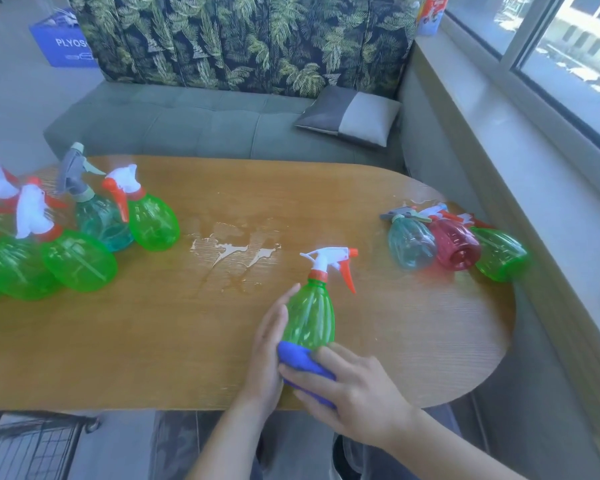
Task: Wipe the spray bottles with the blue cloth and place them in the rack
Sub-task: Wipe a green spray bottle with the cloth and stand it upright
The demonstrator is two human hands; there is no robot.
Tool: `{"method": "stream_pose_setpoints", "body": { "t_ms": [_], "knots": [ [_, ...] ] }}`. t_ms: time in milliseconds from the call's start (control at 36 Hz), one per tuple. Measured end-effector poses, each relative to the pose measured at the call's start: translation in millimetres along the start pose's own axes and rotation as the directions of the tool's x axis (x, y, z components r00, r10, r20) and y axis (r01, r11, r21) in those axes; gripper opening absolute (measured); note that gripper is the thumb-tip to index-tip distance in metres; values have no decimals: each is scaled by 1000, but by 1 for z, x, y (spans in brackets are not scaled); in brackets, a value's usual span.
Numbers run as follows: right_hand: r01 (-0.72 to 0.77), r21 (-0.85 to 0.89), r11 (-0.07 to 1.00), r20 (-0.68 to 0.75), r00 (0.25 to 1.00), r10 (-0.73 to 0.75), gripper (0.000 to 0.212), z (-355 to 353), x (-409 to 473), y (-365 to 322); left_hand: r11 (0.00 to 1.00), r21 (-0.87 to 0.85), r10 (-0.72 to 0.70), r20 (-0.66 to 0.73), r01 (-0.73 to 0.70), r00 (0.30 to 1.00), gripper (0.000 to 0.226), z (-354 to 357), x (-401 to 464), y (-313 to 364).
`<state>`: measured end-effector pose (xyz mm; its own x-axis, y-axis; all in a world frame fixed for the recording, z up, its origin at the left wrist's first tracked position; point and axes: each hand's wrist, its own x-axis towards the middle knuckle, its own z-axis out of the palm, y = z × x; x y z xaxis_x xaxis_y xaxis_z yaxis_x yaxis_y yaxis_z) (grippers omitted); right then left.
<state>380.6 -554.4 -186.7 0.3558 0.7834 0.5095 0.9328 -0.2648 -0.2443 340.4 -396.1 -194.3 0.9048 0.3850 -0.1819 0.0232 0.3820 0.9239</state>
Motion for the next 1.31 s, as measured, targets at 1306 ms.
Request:
{"method": "stream_pose_setpoints", "body": {
  "t_ms": [1306],
  "knots": [
    [-327,257,909,-54,935,351,37,6,3,-4,999,-46,23,-14,-24,1000,52,-6,1,-2]
  ]
}}
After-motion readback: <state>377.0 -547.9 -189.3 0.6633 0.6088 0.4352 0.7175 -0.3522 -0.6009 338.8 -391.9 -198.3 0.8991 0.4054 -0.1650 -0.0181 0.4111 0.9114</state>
